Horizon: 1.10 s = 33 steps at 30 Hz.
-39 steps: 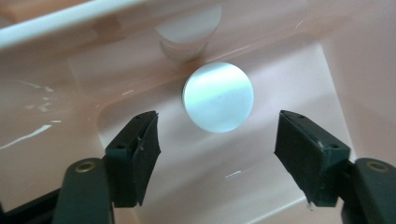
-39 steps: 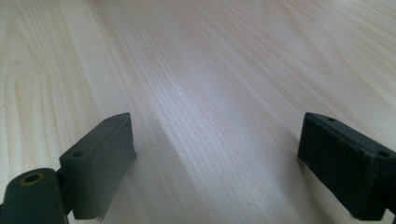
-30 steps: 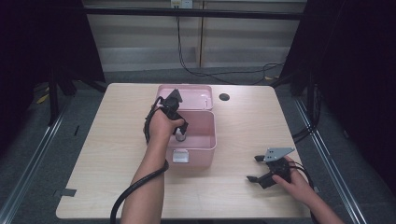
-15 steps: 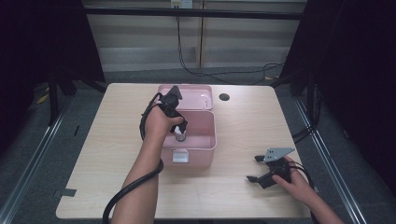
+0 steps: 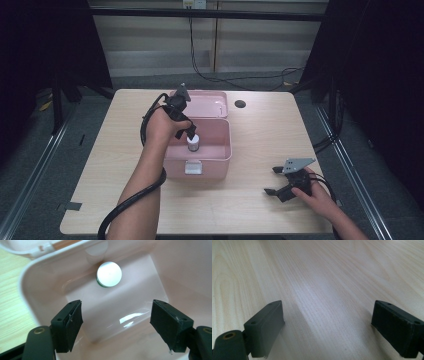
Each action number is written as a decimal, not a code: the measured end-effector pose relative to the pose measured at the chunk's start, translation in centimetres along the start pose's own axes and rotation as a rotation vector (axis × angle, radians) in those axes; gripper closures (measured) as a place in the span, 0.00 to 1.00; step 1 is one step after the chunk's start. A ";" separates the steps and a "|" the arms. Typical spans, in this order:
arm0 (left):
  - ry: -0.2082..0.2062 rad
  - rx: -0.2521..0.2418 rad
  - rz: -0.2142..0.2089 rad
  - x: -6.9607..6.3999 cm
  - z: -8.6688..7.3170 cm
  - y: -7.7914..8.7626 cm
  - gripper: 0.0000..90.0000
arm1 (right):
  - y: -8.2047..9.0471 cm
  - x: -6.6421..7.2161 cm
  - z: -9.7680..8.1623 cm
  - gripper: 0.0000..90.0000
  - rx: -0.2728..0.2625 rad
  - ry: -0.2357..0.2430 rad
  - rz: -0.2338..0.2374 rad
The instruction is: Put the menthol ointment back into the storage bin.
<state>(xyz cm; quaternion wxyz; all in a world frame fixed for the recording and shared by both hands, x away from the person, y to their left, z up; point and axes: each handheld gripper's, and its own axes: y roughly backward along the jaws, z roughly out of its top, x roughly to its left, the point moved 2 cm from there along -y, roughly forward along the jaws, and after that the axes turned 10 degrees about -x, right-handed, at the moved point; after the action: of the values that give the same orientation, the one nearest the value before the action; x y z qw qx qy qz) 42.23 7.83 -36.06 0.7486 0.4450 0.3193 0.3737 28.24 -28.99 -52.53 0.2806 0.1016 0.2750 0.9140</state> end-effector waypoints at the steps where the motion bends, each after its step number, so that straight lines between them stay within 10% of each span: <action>1: 0.009 -0.005 0.005 0.1 -0.1 0.6 0.28 | 0.0 0.0 0.0 0.11 0.001 -0.001 0.001; 33: 0.061 -0.033 0.014 3.9 -3.2 6.0 0.28 | 0.0 0.0 0.0 0.11 -0.001 0.001 0.002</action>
<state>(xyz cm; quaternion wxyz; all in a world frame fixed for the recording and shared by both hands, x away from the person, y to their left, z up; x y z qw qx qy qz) 39.96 14.41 -32.49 0.7433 0.4230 0.3326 0.3975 28.25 -28.98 -52.54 0.2797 0.1013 0.2744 0.9144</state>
